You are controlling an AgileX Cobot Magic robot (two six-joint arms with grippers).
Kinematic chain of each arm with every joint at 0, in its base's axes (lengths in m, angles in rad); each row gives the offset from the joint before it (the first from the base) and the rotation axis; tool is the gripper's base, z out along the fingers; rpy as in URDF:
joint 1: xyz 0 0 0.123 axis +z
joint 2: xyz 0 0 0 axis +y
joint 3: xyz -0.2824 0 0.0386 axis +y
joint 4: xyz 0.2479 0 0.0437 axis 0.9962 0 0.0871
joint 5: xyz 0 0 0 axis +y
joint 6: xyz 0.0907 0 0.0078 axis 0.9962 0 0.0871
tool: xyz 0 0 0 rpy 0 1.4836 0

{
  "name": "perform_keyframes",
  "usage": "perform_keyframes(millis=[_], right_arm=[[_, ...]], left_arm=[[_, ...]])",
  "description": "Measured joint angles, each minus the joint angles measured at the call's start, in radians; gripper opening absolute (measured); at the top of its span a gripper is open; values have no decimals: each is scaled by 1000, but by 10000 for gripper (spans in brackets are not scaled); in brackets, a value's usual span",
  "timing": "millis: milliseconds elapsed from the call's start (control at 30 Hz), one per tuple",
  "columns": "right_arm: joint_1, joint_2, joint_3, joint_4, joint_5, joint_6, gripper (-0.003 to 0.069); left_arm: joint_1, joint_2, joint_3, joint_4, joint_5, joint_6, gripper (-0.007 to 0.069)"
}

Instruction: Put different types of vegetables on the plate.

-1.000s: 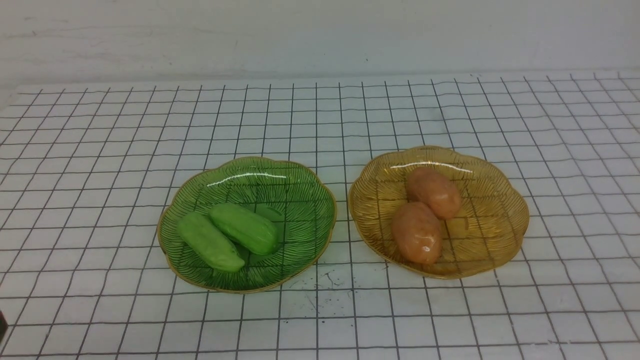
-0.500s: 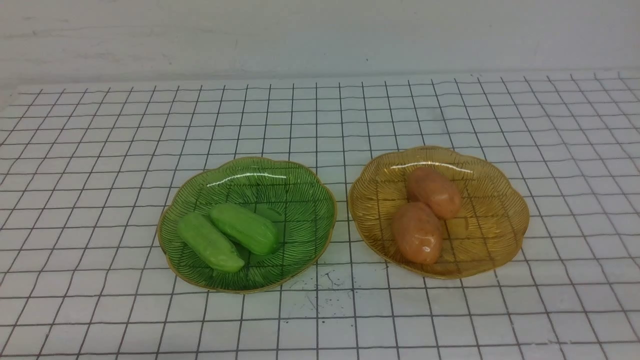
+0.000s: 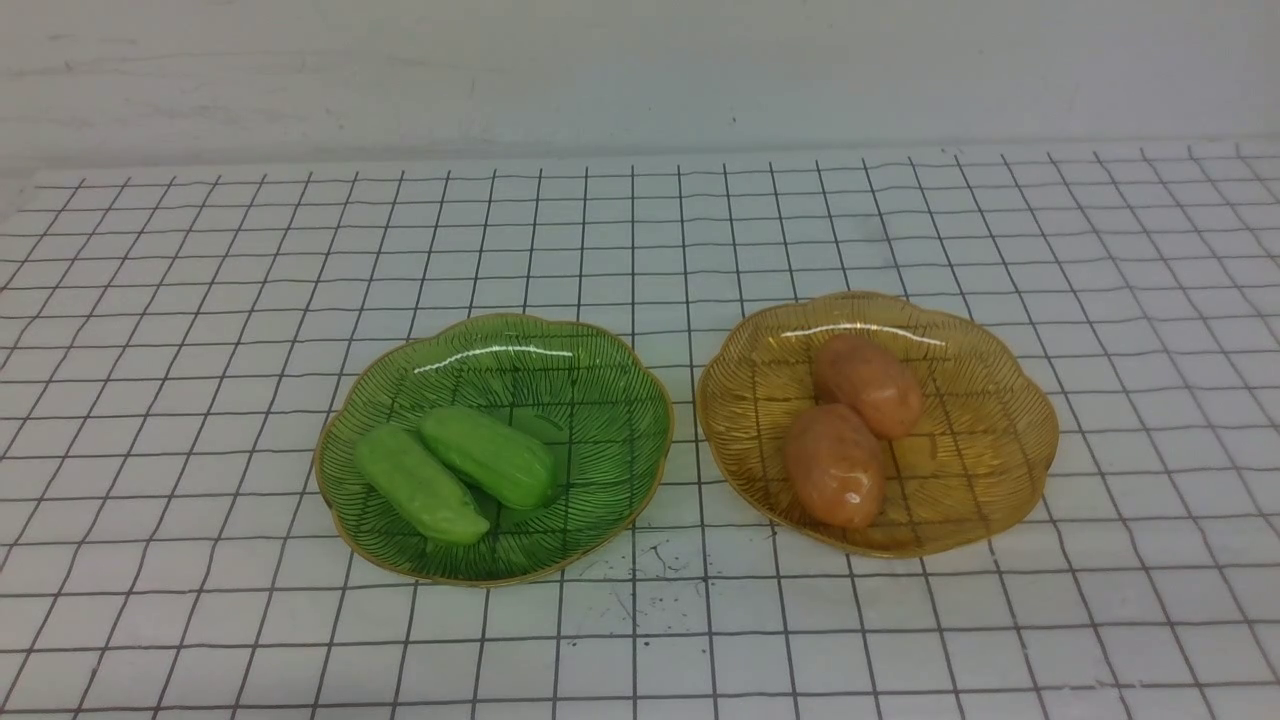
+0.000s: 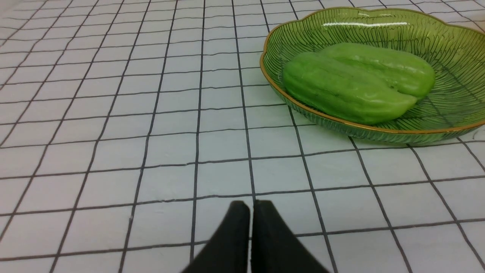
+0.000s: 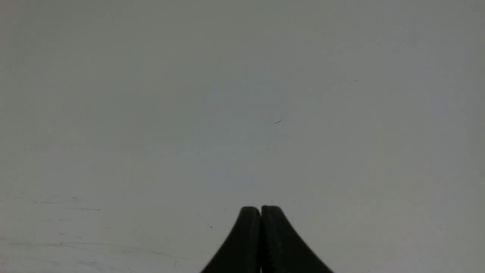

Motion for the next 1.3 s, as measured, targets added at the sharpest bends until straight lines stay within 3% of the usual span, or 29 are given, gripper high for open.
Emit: perform_keyframes(millis=[367,567,867,1033,1300], right_arm=[[0,0,0,-3,0,-4,-15],[-25,0,14,-92,32,-46,-15],[-146,0,282,-197,92,-53,-15],[-168,1,440,-199,117,6,-15],[-191,2,451,-216,144,141,-15]], left_arm=[[0,0,0,0,0,0,-8],[0,0,0,0,0,0,-8],[0,0,0,0,0,0,-8],[0,0,0,0,0,0,-8],[0,0,0,0,-1,0,-8]])
